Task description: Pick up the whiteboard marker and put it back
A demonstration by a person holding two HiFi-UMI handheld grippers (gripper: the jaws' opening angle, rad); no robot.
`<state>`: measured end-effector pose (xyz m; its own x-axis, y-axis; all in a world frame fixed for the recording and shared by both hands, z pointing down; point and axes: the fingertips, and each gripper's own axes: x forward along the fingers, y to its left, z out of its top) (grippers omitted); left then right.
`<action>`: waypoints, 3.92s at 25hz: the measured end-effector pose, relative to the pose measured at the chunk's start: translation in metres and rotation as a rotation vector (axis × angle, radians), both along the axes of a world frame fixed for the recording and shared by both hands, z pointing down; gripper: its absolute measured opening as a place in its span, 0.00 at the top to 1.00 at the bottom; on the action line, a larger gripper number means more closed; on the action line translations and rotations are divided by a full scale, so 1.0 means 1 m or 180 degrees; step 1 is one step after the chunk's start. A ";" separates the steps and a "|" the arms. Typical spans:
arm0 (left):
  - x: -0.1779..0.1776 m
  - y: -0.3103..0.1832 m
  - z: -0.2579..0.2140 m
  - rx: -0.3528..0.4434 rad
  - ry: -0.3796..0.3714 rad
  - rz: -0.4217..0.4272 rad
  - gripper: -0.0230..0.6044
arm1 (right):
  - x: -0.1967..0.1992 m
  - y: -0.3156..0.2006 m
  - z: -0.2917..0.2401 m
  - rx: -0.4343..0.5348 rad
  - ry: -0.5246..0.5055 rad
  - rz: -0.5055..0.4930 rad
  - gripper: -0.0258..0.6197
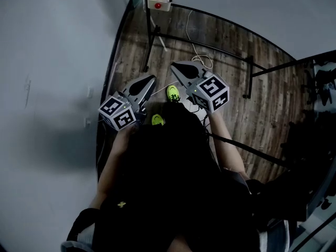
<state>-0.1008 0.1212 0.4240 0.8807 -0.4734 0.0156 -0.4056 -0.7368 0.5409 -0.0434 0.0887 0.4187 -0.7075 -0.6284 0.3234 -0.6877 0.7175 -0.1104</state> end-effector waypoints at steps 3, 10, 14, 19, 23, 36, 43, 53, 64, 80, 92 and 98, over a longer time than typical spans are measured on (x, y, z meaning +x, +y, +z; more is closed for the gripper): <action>0.001 -0.012 0.004 -0.0053 -0.0011 -0.0075 0.94 | 0.000 -0.014 0.007 -0.0056 -0.0020 -0.0059 0.96; 0.010 -0.048 0.011 -0.0157 -0.0080 -0.0190 0.94 | 0.006 -0.060 0.017 -0.0098 -0.0023 -0.0143 0.96; 0.015 -0.071 0.013 -0.0190 -0.0103 -0.0241 0.94 | 0.011 -0.083 0.021 -0.0136 -0.0044 -0.0168 0.96; 0.022 -0.097 0.014 -0.0224 -0.0116 -0.0304 0.94 | 0.019 -0.113 0.022 -0.0164 -0.0046 -0.0206 0.96; 0.031 -0.121 0.018 -0.0246 -0.0128 -0.0357 0.94 | 0.027 -0.138 0.022 -0.0195 -0.0114 -0.0235 0.96; 0.067 -0.179 0.027 -0.0324 -0.0189 -0.0521 0.94 | 0.063 -0.201 0.028 -0.0272 -0.0209 -0.0433 0.96; 0.080 -0.211 0.024 -0.0305 -0.0217 -0.0710 0.94 | 0.074 -0.228 0.034 -0.0280 -0.0212 -0.0615 0.96; 0.088 -0.237 0.017 -0.0184 -0.0363 -0.0844 0.94 | 0.077 -0.257 0.035 -0.0128 -0.0070 -0.0777 0.96; 0.078 -0.258 0.026 -0.0212 -0.0293 -0.0816 0.94 | 0.068 -0.282 0.048 0.0035 0.0363 -0.0842 0.86; 0.061 -0.296 0.032 -0.0276 -0.0216 -0.0613 0.94 | 0.047 -0.317 0.061 0.0156 0.0896 -0.0900 0.70; 0.054 -0.310 0.030 -0.0383 -0.0158 -0.0453 0.94 | 0.040 -0.337 0.065 0.0154 0.1227 -0.0937 0.65; 0.050 -0.314 0.030 -0.0423 -0.0131 -0.0476 0.94 | 0.035 -0.341 0.074 0.0181 0.1428 -0.1104 0.65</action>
<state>-0.0509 -0.1924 0.4538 0.7980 -0.5904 0.1211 -0.5290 -0.5899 0.6100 -0.0087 -0.2523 0.4929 -0.6766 -0.4089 0.6124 -0.3814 0.9060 0.1836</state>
